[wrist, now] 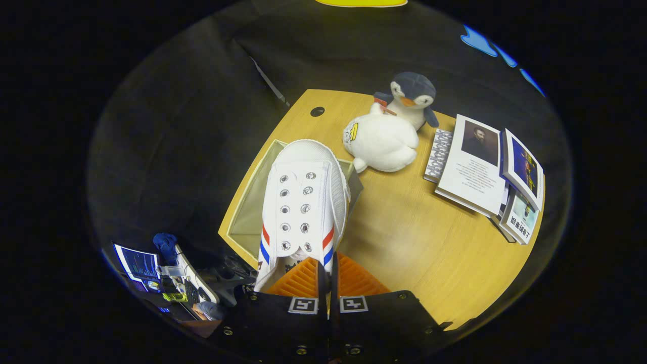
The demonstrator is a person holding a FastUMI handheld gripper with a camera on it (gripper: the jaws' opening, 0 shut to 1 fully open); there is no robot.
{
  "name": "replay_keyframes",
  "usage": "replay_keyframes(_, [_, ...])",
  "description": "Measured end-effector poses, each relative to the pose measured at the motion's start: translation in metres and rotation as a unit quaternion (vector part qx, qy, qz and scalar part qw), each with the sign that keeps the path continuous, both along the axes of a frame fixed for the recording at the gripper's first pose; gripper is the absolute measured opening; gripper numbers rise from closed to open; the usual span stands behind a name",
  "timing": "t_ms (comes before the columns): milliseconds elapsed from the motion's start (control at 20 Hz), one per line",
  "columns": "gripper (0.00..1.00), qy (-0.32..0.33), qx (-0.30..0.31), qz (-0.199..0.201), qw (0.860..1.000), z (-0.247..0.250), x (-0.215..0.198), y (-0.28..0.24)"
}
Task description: Open the storage box then place both shoes into the box .Put the left shoe in first, then the right shoe, with the right side of both shoes facing outward in a uniform manner.
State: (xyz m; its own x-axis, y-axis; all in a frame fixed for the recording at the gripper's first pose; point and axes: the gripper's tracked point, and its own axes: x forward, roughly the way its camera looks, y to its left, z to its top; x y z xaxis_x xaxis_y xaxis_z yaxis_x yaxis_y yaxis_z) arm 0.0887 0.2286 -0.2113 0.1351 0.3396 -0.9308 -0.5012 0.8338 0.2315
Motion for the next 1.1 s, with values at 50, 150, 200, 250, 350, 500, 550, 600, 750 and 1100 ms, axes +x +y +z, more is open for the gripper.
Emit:
replay_keyframes(50, [0.02,0.002,-0.003,0.006,1.0,-0.004,0.001,0.007])
replay_keyframes(150, [0.02,0.002,-0.011,0.02,1.0,-0.01,0.0,0.024])
replay_keyframes(200, [0.02,0.001,-0.016,0.027,1.0,-0.014,0.001,0.032])
replay_keyframes(250, [0.02,0.0,-0.021,0.032,0.999,-0.016,0.007,0.041])
replay_keyframes(350, [0.02,-0.002,-0.033,0.039,0.999,-0.027,0.009,0.055])
replay_keyframes(500, [0.05,0.006,-0.016,0.05,0.999,-0.035,0.004,0.08])
replay_keyframes(550, [0.24,0.011,0.005,0.051,0.999,-0.031,-0.002,0.094])
replay_keyframes(600, [0.34,0.001,0.013,0.053,0.998,-0.025,0.0,0.097])
replay_keyframes(750, [0.55,-0.056,0.01,0.06,0.997,-0.004,0.018,0.08])
replay_keyframes(1100, [0.98,-0.165,0.053,-0.031,0.984,0.058,0.039,0.003])
